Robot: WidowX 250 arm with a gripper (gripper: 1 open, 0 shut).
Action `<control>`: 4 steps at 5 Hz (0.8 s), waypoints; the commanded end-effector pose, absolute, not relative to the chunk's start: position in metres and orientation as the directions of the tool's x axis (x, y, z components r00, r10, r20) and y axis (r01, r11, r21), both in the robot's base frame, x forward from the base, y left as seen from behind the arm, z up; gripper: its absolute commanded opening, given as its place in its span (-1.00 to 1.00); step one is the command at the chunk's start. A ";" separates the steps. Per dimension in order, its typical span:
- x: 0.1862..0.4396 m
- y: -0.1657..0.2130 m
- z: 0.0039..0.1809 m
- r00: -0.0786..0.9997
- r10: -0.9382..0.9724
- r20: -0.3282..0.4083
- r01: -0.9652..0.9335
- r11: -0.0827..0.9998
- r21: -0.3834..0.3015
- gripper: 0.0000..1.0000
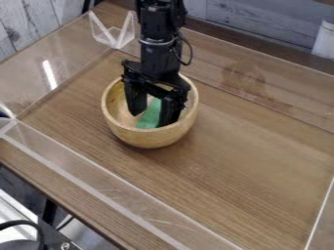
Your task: Remove the green block from inside the brown bowl and put it on the table
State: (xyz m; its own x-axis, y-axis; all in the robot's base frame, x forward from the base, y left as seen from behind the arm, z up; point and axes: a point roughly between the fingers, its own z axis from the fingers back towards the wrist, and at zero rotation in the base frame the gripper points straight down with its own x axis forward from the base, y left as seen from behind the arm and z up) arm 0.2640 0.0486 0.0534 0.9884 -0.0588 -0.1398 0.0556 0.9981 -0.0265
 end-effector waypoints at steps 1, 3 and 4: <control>0.276 0.048 0.075 0.996 -0.066 -0.060 0.066 0.998 -0.011 1.00; 0.279 0.048 0.079 0.997 -0.066 -0.043 0.065 0.998 -0.011 1.00; 0.280 0.049 0.079 0.997 -0.065 -0.035 0.065 0.998 -0.010 1.00</control>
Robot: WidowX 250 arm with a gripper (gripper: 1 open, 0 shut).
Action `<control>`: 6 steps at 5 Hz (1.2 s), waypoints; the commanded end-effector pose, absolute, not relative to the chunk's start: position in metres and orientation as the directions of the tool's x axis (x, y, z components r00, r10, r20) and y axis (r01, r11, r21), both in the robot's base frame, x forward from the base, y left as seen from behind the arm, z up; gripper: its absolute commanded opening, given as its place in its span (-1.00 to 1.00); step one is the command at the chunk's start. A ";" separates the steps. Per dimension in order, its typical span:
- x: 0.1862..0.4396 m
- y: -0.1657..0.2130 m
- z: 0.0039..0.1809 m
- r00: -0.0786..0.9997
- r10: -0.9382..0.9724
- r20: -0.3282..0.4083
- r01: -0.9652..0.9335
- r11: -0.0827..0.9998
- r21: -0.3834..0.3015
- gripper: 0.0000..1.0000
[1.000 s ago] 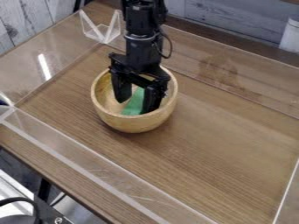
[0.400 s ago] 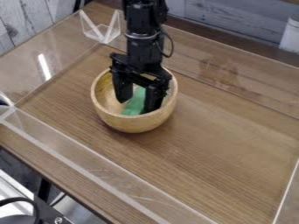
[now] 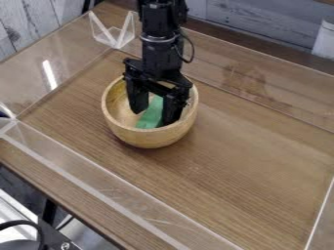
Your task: Remove the green block from inside the brown bowl and put it on the table
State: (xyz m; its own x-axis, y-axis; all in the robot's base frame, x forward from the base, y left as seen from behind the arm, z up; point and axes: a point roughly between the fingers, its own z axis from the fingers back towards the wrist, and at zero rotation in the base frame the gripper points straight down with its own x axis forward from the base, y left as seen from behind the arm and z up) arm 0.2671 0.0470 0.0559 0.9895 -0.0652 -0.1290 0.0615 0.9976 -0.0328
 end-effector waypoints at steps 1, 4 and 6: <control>0.280 0.050 0.079 0.998 -0.065 -0.028 0.065 0.998 -0.009 1.00; 0.281 0.053 0.079 0.998 -0.060 -0.012 0.060 0.998 -0.002 1.00; 0.282 0.057 0.071 0.998 -0.055 -0.019 0.055 0.999 0.000 1.00</control>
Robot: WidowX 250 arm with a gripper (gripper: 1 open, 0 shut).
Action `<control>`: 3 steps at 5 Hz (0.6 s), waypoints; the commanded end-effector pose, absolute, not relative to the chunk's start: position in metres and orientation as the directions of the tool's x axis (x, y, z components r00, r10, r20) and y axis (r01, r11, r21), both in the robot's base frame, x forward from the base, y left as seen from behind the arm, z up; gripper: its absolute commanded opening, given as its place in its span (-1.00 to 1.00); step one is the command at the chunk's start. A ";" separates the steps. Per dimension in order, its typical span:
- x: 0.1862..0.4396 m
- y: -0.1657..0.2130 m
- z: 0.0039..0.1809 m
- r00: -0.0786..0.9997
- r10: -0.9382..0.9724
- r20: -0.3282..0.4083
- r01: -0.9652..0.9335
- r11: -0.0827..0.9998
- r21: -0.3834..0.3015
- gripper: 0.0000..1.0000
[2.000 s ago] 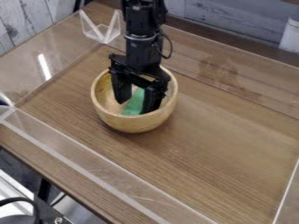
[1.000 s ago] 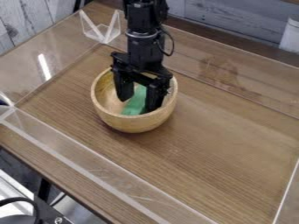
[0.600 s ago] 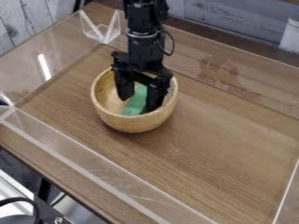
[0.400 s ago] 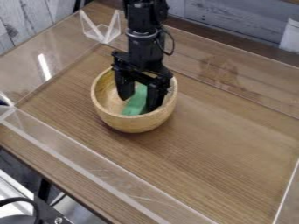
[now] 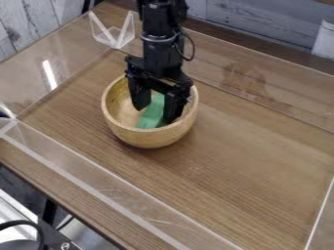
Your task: Remove the green block from inside the brown bowl and put it on the table
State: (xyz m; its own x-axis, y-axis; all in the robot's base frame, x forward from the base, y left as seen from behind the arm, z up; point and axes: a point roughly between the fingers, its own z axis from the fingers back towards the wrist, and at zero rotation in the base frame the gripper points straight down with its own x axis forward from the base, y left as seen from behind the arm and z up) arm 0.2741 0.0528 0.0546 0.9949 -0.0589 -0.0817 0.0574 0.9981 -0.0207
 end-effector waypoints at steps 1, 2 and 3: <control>0.283 0.060 0.063 0.998 -0.049 -0.031 0.049 0.999 0.001 1.00; 0.283 0.063 0.054 0.998 -0.044 -0.042 0.044 0.999 0.001 1.00; 0.284 0.065 0.049 0.998 -0.040 -0.049 0.040 0.999 0.000 -1.00</control>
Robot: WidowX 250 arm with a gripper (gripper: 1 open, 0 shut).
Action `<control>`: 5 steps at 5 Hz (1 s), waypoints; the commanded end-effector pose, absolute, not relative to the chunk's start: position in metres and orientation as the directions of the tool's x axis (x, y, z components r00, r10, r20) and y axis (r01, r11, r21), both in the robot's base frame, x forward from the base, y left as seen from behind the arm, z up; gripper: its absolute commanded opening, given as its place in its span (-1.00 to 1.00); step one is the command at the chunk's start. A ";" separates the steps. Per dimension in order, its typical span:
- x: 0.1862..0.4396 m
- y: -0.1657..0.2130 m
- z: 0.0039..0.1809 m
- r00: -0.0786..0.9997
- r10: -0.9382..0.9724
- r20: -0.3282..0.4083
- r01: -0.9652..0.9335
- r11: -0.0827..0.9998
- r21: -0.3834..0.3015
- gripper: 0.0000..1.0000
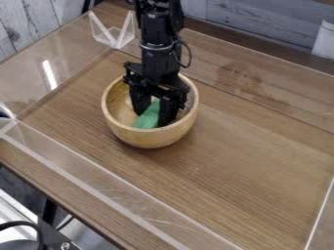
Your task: Remove the green block from inside the brown bowl and put it on the table
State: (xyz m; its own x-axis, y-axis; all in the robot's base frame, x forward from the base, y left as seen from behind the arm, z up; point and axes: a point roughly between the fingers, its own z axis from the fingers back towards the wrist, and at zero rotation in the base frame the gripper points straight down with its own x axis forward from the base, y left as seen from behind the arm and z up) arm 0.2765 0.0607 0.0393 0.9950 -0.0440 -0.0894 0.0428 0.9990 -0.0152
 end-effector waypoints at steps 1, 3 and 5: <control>0.285 0.063 0.054 0.999 -0.038 -0.036 0.038 0.999 -0.004 -1.00; 0.289 0.057 0.074 0.999 -0.039 0.011 0.039 0.999 -0.016 -1.00; 0.296 0.036 0.089 0.997 -0.062 0.054 0.064 0.997 -0.031 -1.00</control>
